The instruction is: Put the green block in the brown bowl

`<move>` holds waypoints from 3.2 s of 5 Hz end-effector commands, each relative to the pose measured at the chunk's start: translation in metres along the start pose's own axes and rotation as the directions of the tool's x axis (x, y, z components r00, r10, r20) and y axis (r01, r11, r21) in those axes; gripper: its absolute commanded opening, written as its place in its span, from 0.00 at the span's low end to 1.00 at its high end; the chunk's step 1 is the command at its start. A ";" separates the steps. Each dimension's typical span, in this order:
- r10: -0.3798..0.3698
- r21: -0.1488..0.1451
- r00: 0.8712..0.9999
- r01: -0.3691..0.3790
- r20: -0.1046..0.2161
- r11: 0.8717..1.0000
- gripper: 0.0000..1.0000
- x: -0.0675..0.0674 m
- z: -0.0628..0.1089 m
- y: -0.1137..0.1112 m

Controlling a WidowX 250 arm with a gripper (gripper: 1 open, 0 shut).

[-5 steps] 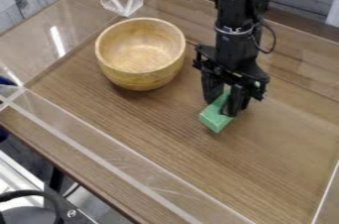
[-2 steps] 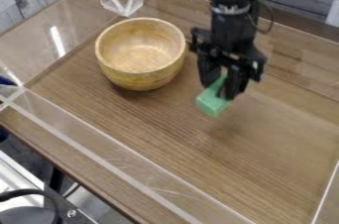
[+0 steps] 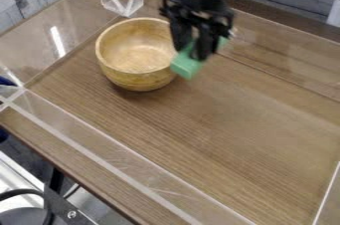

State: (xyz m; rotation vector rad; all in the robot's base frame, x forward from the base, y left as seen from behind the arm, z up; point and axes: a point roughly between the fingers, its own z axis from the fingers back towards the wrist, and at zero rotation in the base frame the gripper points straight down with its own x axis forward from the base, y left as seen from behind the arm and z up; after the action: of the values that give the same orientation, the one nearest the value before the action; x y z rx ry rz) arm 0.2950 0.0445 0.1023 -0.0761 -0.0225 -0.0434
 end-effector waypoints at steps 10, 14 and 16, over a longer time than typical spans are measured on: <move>0.099 0.047 0.995 -0.101 0.031 0.994 0.00 0.006 -0.010 0.077; 0.109 0.016 0.994 -0.109 0.031 0.994 0.00 0.006 -0.004 0.072; 0.115 0.005 0.993 -0.116 0.033 0.993 1.00 0.005 0.003 0.069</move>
State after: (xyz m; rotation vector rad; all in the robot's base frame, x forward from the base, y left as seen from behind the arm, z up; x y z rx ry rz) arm 0.2931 0.1063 0.0745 -0.1015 0.0376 0.0696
